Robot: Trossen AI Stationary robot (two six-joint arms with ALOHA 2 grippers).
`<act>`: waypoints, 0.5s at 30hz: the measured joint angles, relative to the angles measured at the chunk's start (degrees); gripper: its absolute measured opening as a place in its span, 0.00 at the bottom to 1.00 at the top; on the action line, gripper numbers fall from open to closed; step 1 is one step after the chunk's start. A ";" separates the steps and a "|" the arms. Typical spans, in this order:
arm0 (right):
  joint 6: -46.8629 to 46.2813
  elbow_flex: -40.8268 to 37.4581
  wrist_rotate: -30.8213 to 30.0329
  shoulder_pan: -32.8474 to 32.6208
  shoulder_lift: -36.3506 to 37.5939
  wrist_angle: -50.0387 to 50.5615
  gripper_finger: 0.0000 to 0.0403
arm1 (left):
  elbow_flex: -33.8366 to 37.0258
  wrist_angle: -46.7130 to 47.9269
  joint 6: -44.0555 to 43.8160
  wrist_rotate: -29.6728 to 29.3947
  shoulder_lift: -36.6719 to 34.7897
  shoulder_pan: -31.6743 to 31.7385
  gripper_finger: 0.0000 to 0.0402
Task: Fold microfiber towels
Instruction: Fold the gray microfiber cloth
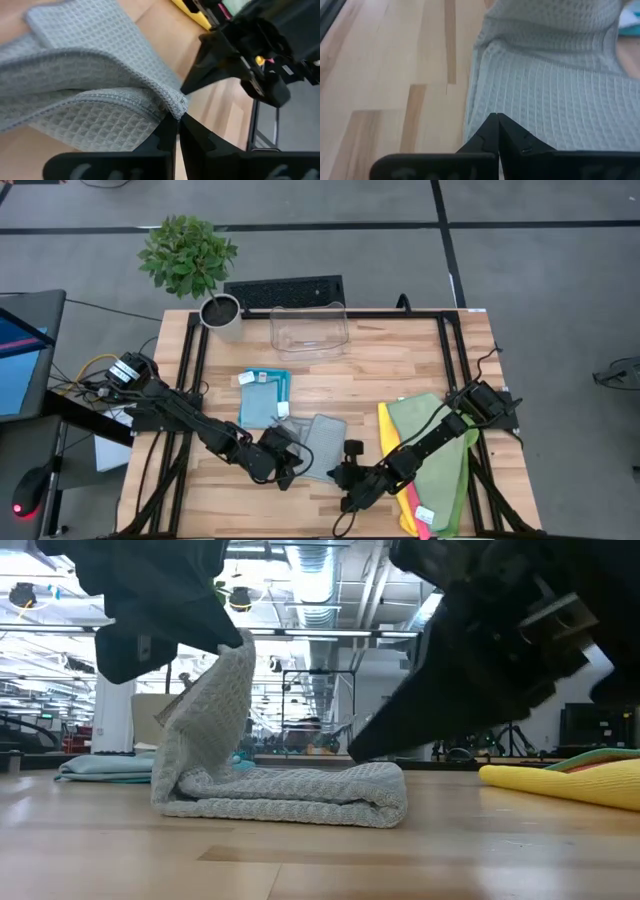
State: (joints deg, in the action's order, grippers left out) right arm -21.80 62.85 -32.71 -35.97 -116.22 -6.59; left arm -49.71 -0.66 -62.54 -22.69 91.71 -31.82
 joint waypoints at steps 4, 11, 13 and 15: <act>-0.30 -2.45 0.22 0.46 0.00 -4.20 0.04 | 0.00 -0.36 -0.02 3.23 0.17 1.03 0.01; -0.26 -2.71 0.24 1.37 -0.02 -4.61 0.06 | 0.00 -2.12 -0.09 4.28 0.25 1.19 0.00; -0.26 -2.71 0.74 1.79 -0.16 -4.71 0.06 | 0.00 -3.43 -0.08 4.07 0.25 1.19 0.00; -0.26 -2.71 1.95 1.99 -0.92 -5.36 0.05 | -0.02 -4.09 0.06 3.38 0.25 1.36 0.00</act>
State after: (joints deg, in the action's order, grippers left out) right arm -22.06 60.14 -30.76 -33.98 -117.15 -11.95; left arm -49.74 -4.75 -62.48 -19.31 91.96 -30.46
